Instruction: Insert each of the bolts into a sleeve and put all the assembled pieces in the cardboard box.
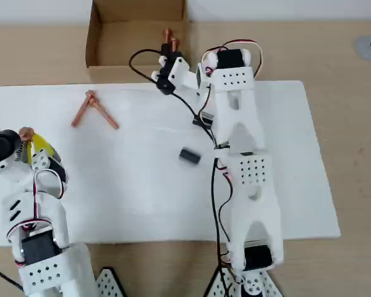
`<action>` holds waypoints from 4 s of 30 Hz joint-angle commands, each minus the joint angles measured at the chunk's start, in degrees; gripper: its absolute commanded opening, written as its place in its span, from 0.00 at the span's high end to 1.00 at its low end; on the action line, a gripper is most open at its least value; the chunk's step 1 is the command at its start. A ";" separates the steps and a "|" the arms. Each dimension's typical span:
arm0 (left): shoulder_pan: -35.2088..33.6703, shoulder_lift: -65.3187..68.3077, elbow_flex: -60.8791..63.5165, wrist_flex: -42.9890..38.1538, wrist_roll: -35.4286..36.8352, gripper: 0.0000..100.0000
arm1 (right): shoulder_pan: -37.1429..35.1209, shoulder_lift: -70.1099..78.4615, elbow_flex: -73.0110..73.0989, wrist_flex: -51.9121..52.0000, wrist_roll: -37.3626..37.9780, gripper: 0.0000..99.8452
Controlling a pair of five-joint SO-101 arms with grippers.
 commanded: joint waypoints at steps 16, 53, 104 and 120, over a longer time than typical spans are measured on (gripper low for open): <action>0.09 -1.10 -4.57 5.36 -0.62 0.99 | -3.65 -15.52 23.60 0.88 1.76 0.78; 3.43 -0.75 -4.48 6.33 -0.70 0.99 | -13.58 -30.20 26.51 0.97 -8.35 0.78; 4.22 -1.19 -4.84 8.35 -2.64 0.99 | -12.97 -17.89 42.95 -17.23 12.04 0.79; 4.22 -1.19 -4.75 8.35 -2.73 0.99 | -14.37 -13.32 39.87 -18.64 8.88 0.87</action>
